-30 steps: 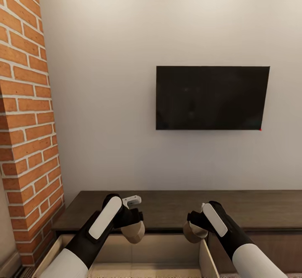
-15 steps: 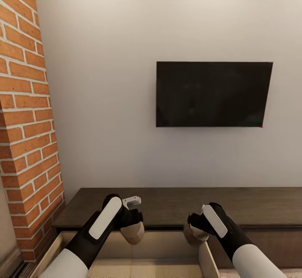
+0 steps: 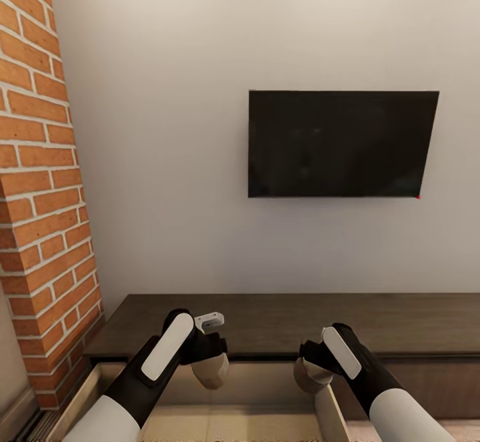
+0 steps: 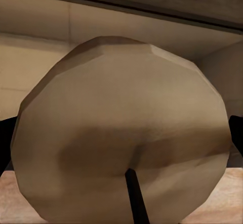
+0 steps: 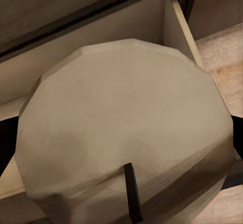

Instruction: Place each of the two pumpkins and all three candles from the living room inside a cabinet in the living room (use any cabinet), then make sure every cabinet is closed, and position the cauldron so it is next to a table in the living room.

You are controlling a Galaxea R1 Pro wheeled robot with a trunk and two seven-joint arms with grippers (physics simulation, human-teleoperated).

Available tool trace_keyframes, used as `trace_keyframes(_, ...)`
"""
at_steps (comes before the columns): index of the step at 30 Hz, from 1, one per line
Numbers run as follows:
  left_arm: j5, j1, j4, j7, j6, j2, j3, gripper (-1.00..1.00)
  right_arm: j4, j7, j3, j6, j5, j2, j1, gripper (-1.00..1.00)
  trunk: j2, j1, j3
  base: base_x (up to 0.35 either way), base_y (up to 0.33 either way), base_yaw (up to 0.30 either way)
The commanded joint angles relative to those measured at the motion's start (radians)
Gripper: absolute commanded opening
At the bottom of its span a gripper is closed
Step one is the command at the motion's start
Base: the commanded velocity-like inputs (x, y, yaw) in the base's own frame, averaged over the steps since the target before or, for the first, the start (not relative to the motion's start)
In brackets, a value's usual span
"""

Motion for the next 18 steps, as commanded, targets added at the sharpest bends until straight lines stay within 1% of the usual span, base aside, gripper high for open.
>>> trace_keyframes(1,0.009,-0.001,-0.001,0.010,0.001,0.000,-0.001,-1.00,-0.001,-0.010,0.005,0.000,-0.010,-0.001,-0.001,-1.00,-0.001,0.000,-0.003,0.000,0.000,0.000)
trace_keyframes(18,0.009,-0.001,-0.001,0.010,0.000,-0.001,-0.001,-1.00,-0.001,-0.010,0.005,0.000,-0.012,-0.001,-0.001,-1.00,-0.001,0.000,-0.031,0.000,0.000,0.000)
